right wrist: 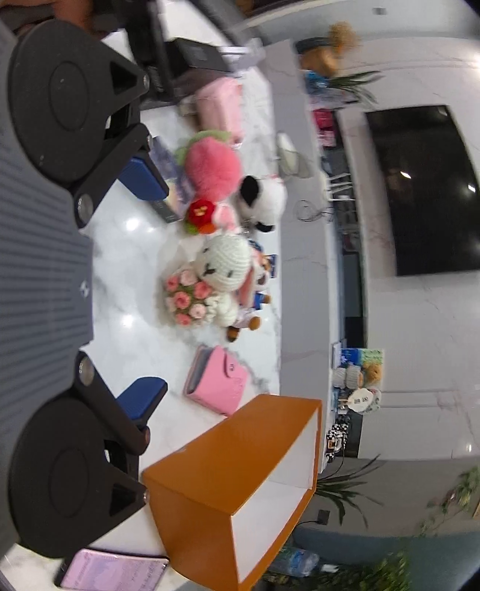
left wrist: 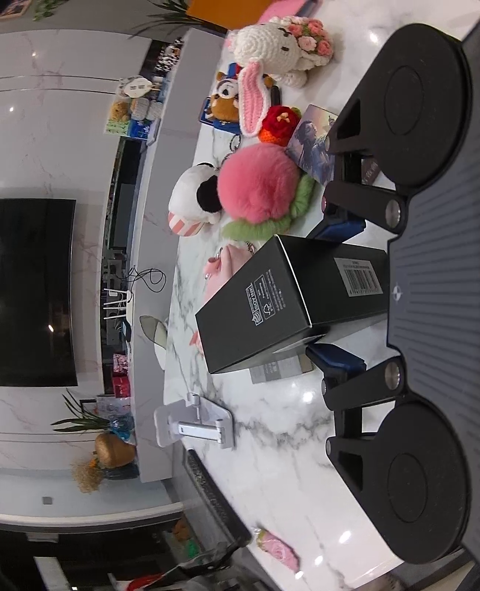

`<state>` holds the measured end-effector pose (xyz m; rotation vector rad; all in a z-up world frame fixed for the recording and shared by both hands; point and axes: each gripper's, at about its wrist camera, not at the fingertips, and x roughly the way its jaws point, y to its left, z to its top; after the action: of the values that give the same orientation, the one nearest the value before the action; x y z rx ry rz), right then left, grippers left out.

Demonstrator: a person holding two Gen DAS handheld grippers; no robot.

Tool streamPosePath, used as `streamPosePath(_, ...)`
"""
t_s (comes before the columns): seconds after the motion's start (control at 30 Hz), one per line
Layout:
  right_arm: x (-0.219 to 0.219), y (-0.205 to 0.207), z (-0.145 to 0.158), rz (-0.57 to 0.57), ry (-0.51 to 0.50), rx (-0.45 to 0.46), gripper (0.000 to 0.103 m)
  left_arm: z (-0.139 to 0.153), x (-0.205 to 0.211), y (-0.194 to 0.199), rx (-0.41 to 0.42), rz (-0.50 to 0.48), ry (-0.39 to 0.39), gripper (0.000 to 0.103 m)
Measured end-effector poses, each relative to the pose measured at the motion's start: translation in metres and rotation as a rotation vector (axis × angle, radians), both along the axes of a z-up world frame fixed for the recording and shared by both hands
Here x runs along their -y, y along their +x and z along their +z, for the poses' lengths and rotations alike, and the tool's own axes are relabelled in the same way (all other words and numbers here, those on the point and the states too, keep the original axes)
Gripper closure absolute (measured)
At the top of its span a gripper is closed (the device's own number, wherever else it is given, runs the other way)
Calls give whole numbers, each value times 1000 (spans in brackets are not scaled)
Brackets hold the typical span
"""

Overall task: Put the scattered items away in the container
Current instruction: 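Close the left tool on the black box while the right tool grasps the white crocheted bunny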

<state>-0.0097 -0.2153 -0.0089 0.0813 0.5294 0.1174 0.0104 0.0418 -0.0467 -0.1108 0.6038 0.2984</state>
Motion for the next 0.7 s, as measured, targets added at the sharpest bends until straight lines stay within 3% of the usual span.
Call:
streamPosePath(0.17, 4, 3, 3, 45, 34, 7, 8, 1, -14, -10, -14, -66, -19, 43)
streamPosePath(0.37, -16, 14, 17, 158, -149, 69, 8, -1, -26, -13, -18, -90, -9, 44)
streamPosePath(0.47, -22, 38, 16, 221, -222, 72, 8, -3, -29, -10, -26, -72, -17, 41)
streamPosePath(0.53, -25, 56, 15, 265, -270, 71, 8, -5, -31, -8, -30, -61, -22, 26)
streamPosePath(0.7, -31, 98, -3, 367, -373, 65, 7, -8, -35, -3, -43, -31, -35, 24)
